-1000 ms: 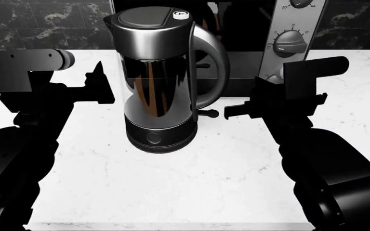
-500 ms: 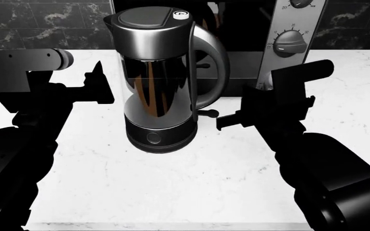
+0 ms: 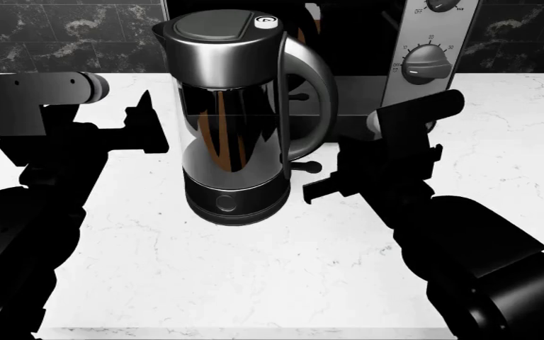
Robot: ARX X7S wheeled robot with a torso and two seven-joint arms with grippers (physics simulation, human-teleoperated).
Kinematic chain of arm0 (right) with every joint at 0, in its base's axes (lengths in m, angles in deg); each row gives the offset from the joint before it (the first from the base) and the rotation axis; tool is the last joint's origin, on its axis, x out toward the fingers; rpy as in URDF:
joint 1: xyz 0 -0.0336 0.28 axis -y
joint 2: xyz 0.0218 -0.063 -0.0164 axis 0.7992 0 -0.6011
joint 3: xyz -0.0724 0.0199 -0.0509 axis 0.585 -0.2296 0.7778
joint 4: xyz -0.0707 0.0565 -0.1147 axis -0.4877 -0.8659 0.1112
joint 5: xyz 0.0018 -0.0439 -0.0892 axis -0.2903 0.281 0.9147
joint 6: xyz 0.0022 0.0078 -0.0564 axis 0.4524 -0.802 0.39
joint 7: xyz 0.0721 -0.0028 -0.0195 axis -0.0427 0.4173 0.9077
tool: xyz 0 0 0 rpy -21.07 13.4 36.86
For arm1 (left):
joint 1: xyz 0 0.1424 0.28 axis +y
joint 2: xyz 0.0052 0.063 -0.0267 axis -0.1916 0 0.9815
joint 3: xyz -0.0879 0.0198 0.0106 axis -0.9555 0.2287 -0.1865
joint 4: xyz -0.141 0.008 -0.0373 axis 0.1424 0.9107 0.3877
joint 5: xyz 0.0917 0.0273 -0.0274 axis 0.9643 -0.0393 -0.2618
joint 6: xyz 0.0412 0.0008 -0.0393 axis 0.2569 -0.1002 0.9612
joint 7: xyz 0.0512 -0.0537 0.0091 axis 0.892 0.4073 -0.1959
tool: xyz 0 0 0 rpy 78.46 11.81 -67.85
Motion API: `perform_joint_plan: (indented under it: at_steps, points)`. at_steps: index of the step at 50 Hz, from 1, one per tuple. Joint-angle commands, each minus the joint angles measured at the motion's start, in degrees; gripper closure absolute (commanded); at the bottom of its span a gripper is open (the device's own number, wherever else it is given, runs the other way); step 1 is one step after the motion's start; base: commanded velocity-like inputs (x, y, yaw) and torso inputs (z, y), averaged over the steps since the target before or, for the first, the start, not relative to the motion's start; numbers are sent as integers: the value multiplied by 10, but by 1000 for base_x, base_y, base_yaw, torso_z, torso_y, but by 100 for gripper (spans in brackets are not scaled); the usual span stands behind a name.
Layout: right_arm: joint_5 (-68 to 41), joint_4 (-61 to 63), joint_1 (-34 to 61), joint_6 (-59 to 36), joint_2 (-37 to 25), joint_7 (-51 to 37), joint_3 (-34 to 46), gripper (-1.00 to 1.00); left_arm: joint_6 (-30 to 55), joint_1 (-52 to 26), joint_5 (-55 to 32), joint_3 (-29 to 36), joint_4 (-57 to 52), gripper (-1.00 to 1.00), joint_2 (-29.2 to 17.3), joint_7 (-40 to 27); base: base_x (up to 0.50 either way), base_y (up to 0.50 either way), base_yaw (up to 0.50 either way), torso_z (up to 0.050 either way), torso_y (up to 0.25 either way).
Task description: Press down the lever to turn on the electric kettle.
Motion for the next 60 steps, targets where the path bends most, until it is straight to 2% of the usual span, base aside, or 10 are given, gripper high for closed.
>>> perform_joint_plan:
  at_steps: [1,29,60]
  points:
    - [-12,-2,8,-17,6,0,6,100,-2,1,-3,1,1,-100,-1,-2,0,0,0,0,0]
    - [-36,-29,26,-94,12,-8,33,100,-4,2,-10,1,4,-100,-4,-8,0,0,0,0,0]
    - [-49,-34,29,-91,11,-19,36,100,-7,5,-18,2,4,-100,-8,-15,0,0,0,0,0]
